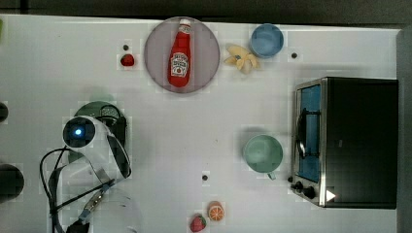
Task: Drag strainer left to right.
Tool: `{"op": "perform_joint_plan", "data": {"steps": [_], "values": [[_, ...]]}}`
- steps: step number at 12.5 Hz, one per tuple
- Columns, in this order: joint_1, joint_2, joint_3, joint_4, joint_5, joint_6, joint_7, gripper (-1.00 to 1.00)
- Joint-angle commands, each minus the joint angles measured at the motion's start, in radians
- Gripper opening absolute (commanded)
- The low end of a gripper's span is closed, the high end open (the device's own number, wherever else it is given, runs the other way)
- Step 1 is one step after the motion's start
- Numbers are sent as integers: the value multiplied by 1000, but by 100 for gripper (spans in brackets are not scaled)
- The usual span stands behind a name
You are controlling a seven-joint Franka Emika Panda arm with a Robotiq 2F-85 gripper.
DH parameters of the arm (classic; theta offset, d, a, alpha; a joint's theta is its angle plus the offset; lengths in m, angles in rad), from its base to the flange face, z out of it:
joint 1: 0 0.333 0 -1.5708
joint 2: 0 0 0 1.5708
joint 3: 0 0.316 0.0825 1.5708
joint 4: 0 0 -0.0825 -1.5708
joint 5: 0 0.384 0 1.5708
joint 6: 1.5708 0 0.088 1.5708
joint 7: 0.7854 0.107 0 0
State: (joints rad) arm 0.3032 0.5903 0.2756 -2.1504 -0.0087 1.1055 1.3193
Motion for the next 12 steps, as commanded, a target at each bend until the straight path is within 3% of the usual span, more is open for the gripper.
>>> {"op": "perform_joint_plan", "data": {"steps": [1,6,12], "values": [[10,-16,-39,28,-1,10,13,100],[-18,-58,-78,-27,-2,4,-13,100],[-112,-124,-115,-123,-2,16,-179,100]]}}
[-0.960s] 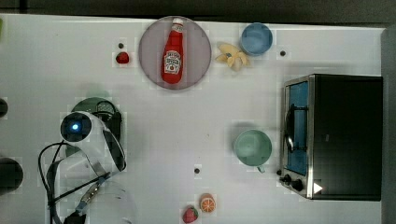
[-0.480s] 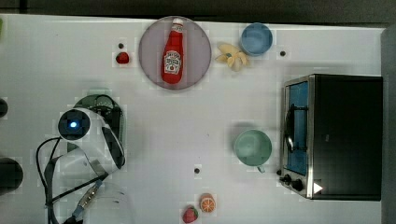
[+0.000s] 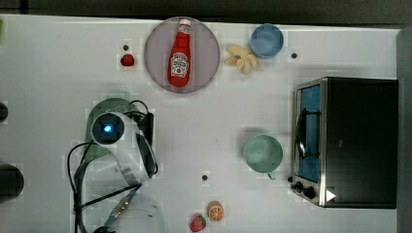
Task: Drag strainer left to right.
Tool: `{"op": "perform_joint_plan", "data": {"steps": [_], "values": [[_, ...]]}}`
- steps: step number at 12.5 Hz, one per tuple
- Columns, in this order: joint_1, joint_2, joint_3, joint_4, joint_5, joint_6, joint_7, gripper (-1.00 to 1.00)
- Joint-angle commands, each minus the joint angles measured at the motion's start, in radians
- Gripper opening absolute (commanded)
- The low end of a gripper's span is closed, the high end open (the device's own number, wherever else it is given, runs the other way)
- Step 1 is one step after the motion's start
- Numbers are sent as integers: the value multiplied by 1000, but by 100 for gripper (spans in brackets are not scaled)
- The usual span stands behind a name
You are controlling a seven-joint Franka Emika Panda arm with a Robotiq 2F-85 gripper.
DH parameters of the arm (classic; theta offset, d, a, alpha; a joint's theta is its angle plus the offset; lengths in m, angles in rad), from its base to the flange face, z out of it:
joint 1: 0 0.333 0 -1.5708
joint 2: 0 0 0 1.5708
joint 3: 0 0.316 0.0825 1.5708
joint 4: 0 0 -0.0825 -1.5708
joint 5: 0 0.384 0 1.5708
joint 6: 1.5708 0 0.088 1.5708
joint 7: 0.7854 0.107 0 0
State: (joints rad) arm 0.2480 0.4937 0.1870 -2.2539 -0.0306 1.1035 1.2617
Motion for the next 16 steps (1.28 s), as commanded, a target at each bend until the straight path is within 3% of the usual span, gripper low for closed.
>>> {"op": "perform_joint_plan", "data": {"steps": [1,10,16], "values": [[-74,-35,-33,-31,19,18,-145,100],[-193,-97,-123,-107,20,22,-451,100],[-226,-106,-221,-116,20,27,-592,100]]}}
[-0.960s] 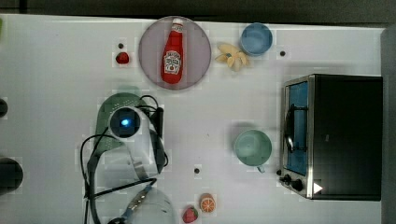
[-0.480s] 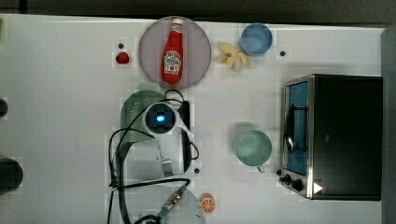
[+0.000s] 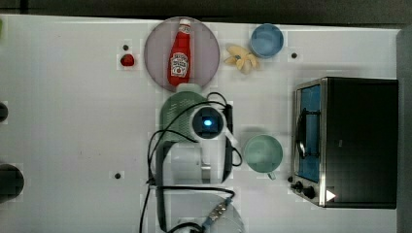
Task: Drag strainer left to right.
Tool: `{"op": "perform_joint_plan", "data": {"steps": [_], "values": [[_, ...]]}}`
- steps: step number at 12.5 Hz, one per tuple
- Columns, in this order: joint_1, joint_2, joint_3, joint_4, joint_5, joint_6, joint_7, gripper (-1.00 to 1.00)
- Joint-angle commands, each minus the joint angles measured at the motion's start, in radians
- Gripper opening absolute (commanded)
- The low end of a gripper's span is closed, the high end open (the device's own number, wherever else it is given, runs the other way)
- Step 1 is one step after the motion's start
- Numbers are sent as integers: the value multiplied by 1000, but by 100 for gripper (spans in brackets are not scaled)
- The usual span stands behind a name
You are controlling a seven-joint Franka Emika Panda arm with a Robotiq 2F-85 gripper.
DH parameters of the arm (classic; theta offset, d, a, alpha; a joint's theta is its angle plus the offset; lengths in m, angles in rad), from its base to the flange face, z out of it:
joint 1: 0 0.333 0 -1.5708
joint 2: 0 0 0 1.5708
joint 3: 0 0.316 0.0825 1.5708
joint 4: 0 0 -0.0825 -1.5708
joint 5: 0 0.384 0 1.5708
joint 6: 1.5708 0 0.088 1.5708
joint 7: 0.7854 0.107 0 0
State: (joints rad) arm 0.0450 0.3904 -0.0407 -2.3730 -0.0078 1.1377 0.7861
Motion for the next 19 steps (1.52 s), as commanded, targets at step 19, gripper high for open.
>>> {"op": "perform_joint_plan", "data": {"steps": [19], "values": [[-24,-417,62,11,-3,-300,-564,100]]}}
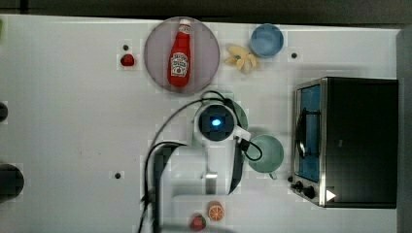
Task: Drag strainer left to right.
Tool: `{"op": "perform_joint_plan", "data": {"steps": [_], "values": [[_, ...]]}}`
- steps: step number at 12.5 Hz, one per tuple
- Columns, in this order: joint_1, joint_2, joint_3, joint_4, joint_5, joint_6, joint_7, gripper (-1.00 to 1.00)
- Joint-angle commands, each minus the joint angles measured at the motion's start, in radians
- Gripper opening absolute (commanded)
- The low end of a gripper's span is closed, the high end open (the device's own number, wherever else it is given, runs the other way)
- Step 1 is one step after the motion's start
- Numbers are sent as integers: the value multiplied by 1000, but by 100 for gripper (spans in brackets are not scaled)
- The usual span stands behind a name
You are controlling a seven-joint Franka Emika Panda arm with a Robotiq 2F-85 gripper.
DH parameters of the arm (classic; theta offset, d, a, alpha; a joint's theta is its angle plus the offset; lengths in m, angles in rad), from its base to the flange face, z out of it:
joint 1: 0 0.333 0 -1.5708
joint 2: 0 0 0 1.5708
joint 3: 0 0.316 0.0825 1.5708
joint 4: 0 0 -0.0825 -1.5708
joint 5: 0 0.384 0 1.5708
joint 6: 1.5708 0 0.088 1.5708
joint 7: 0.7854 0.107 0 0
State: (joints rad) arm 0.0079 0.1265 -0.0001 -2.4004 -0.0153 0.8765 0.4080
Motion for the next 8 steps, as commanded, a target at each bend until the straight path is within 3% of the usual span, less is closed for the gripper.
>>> {"op": "perform_joint_plan", "data": {"steps": [1,4,8], "values": [[13,-213,31,38,4,-68,-257,100],[12,-389,29,41,4,-211,-380,100],[11,-599,28,113,3,-542,-386,100]]}}
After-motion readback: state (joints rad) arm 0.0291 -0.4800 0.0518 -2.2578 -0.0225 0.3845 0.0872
